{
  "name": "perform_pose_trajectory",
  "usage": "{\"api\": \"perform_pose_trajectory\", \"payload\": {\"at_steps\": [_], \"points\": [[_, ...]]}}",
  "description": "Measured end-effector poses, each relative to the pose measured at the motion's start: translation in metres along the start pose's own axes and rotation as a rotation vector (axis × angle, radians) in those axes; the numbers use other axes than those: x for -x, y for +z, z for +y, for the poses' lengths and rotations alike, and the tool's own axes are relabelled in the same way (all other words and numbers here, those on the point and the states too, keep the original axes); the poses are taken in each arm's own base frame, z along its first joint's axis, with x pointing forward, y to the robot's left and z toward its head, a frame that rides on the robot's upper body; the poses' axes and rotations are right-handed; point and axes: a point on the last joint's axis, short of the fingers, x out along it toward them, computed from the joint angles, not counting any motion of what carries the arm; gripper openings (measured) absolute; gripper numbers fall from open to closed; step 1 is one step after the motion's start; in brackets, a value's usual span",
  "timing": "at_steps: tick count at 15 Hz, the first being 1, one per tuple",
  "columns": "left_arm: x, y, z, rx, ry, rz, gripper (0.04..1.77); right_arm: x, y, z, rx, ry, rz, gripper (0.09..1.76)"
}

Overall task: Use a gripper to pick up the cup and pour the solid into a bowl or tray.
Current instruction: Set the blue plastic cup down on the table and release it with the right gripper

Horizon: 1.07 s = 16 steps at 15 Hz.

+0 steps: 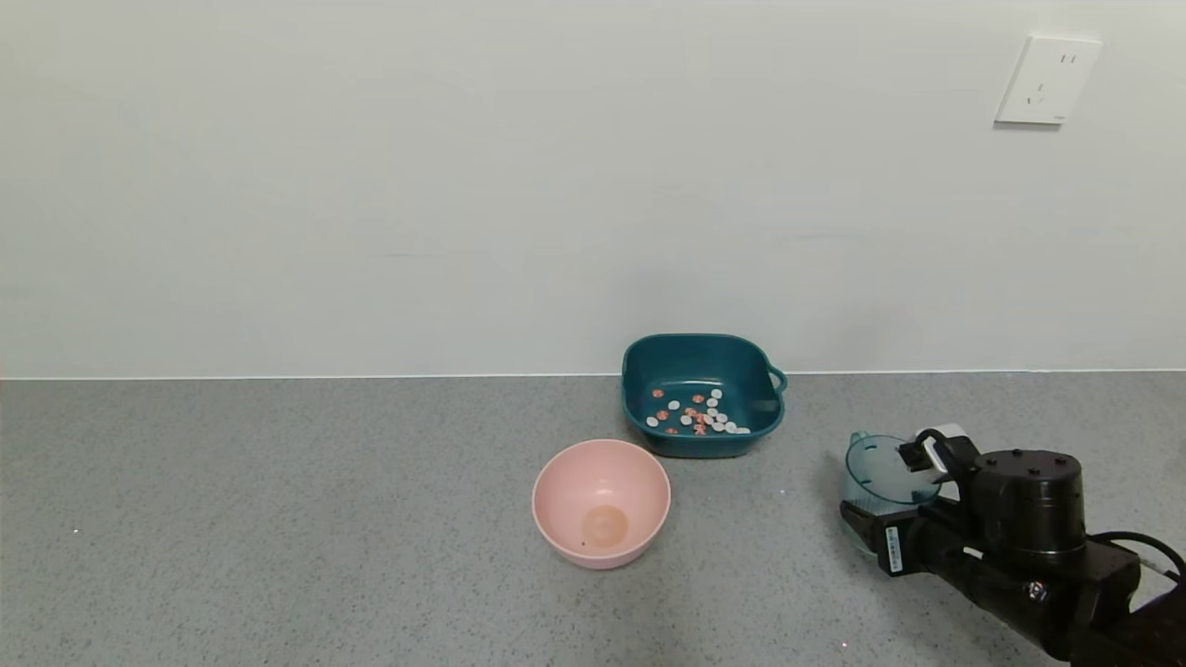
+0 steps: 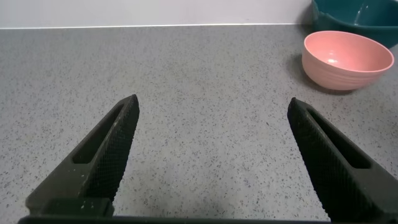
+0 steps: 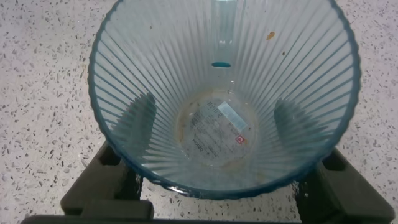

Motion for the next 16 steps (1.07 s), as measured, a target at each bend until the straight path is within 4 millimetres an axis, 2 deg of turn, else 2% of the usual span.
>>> {"api": "perform_pose_trajectory", "payload": {"at_steps": [4, 9, 16], "points": [[0.0, 0.0, 0.0, 0.0, 0.0, 0.0, 1.72, -0.004, -0.003, 0.001, -0.004, -0.001, -0.021, 1.32], [0.0, 0.0, 0.0, 0.0, 0.0, 0.0, 1.72, -0.008, -0.011, 0.001, 0.0, 0.0, -0.016, 1.51], [0.0, 0.0, 0.0, 0.0, 0.0, 0.0, 1.72, -0.008, -0.012, 0.001, 0.0, -0.001, -0.012, 1.63]]}}
